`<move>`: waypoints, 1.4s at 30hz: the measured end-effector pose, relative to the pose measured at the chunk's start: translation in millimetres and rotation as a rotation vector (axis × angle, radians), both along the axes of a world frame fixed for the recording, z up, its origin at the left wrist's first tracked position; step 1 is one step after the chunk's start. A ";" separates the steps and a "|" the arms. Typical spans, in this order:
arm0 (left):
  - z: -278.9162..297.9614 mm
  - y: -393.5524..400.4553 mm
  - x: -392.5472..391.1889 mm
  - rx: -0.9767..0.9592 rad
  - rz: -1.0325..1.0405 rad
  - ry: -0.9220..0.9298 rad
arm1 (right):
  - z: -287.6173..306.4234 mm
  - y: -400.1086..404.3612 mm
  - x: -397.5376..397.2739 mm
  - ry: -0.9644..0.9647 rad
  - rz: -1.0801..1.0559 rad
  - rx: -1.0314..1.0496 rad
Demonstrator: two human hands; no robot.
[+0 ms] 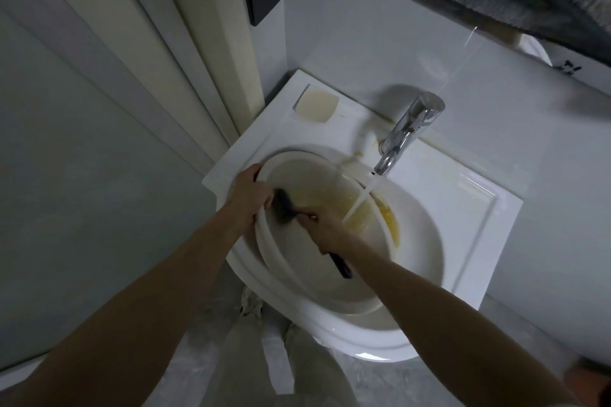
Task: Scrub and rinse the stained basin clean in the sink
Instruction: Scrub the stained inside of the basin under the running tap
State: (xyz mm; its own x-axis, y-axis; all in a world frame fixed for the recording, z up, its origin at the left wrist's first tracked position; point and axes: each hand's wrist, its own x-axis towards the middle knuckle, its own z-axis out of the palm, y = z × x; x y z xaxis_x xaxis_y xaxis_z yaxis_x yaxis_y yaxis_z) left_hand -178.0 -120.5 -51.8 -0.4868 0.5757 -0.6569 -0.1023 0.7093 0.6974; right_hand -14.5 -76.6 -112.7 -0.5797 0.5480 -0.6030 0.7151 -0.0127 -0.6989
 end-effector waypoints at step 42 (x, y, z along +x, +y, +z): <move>-6.6 -2.2 -3.3 -0.043 0.021 0.001 | 9.9 9.0 117.5 -0.292 0.620 -0.061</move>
State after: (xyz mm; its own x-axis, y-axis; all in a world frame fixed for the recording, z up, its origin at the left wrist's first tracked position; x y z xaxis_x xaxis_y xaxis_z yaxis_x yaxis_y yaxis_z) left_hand -181.3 -122.6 -58.4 -0.4988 0.5367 -0.6806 -0.1165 0.7366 0.6662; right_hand 103.0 -67.5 -102.8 -0.5844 0.1272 -0.8014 0.7617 0.4264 -0.4878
